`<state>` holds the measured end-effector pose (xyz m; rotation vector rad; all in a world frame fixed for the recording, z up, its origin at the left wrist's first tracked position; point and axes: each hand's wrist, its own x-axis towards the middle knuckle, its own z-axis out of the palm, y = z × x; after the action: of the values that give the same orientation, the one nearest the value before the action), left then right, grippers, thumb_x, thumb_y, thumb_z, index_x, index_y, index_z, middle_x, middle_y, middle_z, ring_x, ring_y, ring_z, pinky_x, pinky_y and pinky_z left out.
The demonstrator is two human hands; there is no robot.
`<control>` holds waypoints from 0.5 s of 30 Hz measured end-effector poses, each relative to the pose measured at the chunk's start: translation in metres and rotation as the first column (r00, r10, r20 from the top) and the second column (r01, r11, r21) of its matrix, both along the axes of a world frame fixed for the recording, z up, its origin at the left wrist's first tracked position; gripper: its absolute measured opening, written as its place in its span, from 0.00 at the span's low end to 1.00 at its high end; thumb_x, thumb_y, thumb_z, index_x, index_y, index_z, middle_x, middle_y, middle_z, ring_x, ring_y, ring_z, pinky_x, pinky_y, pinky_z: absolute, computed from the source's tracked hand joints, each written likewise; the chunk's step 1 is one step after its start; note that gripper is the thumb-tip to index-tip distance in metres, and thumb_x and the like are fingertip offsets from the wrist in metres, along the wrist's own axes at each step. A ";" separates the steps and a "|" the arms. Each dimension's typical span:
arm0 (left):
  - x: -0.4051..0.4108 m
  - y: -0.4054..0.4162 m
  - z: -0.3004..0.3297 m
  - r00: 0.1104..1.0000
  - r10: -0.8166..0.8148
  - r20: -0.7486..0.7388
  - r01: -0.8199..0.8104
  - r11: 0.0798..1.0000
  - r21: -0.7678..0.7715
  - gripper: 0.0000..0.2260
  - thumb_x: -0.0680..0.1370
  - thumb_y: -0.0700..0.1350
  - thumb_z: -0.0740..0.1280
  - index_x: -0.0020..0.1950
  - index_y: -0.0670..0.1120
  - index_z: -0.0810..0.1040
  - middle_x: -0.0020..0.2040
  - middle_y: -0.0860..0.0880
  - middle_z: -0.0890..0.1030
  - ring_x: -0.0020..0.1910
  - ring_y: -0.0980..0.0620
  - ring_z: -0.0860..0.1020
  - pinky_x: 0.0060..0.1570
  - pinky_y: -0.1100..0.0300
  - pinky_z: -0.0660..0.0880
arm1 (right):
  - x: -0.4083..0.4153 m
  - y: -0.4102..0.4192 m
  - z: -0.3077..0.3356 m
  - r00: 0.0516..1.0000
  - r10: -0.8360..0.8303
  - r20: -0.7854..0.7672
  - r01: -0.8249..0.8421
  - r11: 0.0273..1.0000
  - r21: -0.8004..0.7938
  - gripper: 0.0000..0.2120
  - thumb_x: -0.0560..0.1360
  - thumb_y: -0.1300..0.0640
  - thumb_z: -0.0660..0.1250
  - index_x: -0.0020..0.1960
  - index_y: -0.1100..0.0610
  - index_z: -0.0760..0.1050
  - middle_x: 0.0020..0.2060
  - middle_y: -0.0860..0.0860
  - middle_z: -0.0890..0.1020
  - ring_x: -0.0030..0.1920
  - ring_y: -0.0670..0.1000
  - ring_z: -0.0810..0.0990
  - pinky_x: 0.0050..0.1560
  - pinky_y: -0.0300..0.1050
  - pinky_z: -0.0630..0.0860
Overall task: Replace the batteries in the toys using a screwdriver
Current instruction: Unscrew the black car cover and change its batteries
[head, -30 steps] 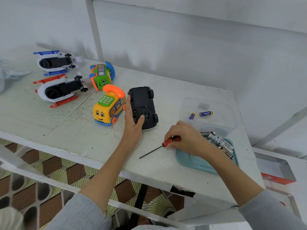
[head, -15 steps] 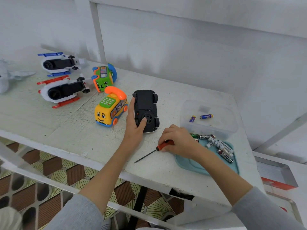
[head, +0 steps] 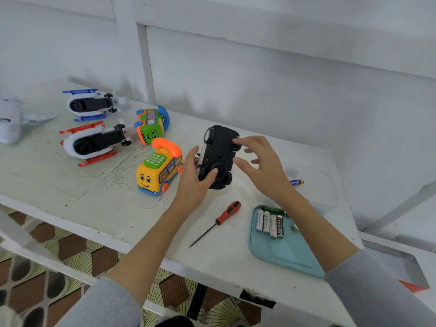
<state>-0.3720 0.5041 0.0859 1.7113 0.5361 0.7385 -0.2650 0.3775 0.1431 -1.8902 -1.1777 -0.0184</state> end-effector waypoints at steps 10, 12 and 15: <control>0.038 0.047 0.050 0.993 0.007 0.121 -0.020 0.993 0.113 0.33 0.72 0.38 0.74 0.73 0.46 0.62 0.57 0.47 0.74 0.54 0.52 0.75 0.44 0.74 0.73 | 0.023 0.070 0.039 0.985 -0.105 -0.137 0.132 0.970 0.205 0.22 0.73 0.52 0.66 0.65 0.41 0.67 0.61 0.50 0.64 0.63 0.56 0.65 0.59 0.55 0.74; 0.045 0.055 0.056 0.990 0.007 0.138 -0.025 0.992 0.126 0.35 0.69 0.37 0.76 0.72 0.44 0.64 0.58 0.48 0.72 0.54 0.54 0.74 0.47 0.74 0.72 | 0.028 0.081 0.043 0.980 -0.139 -0.144 0.169 0.961 0.219 0.23 0.74 0.51 0.66 0.65 0.37 0.65 0.59 0.51 0.63 0.63 0.55 0.65 0.63 0.55 0.71; 0.052 0.062 0.061 0.981 -0.047 0.190 0.016 0.987 0.159 0.33 0.64 0.42 0.77 0.67 0.43 0.71 0.57 0.47 0.71 0.53 0.58 0.73 0.46 0.76 0.70 | 0.035 0.094 0.043 0.962 -0.212 -0.171 0.246 0.946 0.212 0.21 0.74 0.49 0.66 0.65 0.39 0.66 0.58 0.53 0.62 0.62 0.56 0.65 0.67 0.55 0.66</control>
<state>-0.3204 0.5659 0.1467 1.7649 0.3222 0.9337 -0.2300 0.4715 0.1866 -1.7784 -0.8148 -0.1372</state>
